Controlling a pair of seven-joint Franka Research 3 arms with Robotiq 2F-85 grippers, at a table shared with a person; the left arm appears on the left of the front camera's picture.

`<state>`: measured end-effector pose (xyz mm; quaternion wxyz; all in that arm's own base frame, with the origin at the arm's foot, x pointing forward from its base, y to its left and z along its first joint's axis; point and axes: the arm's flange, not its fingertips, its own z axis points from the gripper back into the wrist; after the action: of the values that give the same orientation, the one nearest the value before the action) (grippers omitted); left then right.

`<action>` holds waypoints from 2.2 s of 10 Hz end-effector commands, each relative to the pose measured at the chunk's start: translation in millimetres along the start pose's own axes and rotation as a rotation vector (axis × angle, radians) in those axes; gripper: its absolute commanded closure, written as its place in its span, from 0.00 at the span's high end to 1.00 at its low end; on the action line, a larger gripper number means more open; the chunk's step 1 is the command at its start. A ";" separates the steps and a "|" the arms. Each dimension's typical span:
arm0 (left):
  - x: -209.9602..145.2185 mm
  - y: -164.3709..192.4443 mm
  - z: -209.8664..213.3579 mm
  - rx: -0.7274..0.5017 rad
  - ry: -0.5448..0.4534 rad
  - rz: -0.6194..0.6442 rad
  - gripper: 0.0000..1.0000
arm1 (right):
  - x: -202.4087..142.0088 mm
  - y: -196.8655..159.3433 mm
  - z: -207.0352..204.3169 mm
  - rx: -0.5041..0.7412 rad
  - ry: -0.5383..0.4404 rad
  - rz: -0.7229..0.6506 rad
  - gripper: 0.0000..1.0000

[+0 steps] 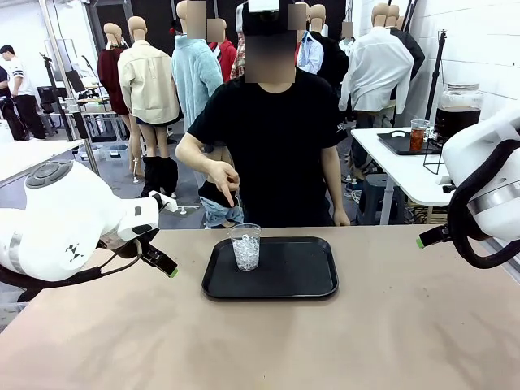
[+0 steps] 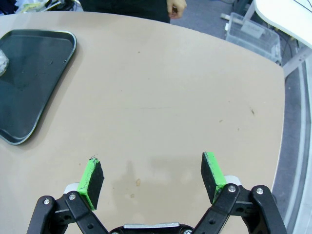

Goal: Pour the drink into the iced cup.
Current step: Pick up the iced cup indicated by the human and present it to them.

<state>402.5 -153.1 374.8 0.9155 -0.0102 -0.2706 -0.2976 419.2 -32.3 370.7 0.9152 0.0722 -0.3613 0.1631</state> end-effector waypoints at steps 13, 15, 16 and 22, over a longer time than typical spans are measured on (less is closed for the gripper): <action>78.7 76.3 -116.7 -0.620 -0.238 -0.575 1.00 | -3.7 -0.7 -0.2 0.001 -0.014 -0.001 1.00; 94.4 86.6 -141.9 -0.554 -0.174 -0.475 1.00 | -3.7 -0.7 -0.2 0.001 -0.014 -0.001 1.00; 65.9 54.5 -82.4 -0.622 -0.260 -0.582 1.00 | -3.7 -0.7 -0.2 0.001 -0.014 -0.001 1.00; 86.2 75.5 -142.3 -0.732 -0.391 -0.553 1.00 | -3.7 -0.7 -0.2 0.001 -0.014 -0.001 1.00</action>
<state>555.6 -159.8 316.5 0.6973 -0.2815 -0.2914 -0.5913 418.8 -32.9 371.5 0.9149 0.0719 -0.3624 0.1624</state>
